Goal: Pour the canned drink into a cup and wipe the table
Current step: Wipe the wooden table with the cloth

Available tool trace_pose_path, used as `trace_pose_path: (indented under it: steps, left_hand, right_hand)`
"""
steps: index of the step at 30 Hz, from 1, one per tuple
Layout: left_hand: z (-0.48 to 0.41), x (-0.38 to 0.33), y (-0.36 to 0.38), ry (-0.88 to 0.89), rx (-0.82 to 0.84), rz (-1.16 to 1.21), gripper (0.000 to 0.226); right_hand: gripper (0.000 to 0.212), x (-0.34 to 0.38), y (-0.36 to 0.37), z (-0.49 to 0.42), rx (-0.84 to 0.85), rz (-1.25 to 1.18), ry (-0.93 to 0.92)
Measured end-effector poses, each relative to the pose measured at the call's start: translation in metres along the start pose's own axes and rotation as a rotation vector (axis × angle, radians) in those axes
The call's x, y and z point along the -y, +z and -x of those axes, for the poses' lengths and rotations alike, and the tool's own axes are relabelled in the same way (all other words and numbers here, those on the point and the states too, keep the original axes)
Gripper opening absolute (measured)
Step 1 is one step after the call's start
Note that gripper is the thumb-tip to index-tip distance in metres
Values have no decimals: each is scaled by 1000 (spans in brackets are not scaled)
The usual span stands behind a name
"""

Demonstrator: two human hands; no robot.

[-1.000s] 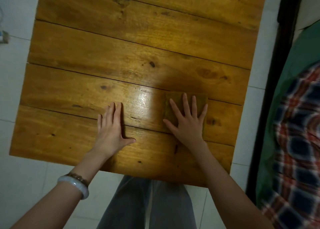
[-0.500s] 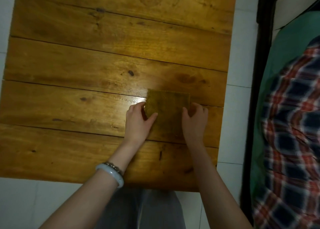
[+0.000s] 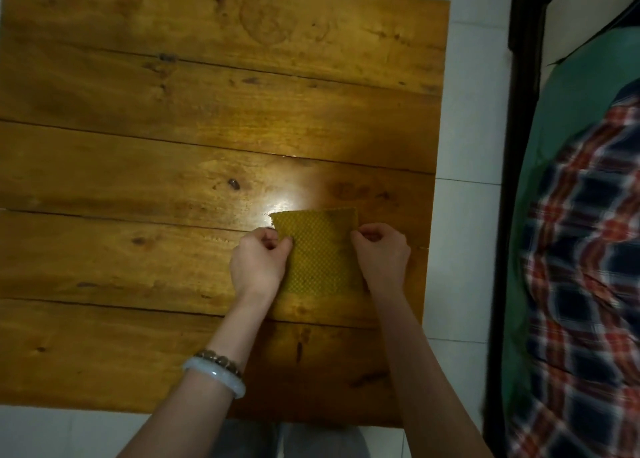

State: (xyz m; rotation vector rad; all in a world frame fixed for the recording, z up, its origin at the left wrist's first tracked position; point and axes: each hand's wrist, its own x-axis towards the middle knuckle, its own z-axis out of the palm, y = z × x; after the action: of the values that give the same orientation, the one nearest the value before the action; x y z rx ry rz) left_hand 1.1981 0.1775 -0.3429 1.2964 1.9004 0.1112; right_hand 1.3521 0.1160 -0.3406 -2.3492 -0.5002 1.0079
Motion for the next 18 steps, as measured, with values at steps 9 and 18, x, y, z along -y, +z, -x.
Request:
trace_pose_path:
  steps: [9, 18]
  left_hand:
    - [-51, -97, 23, 253, -31, 39, 23]
    - [-138, -203, 49, 312, -22, 99, 18]
  right_hand:
    - [10, 48, -45, -99, -38, -54, -98]
    - [18, 102, -70, -201, -147, -77, -207]
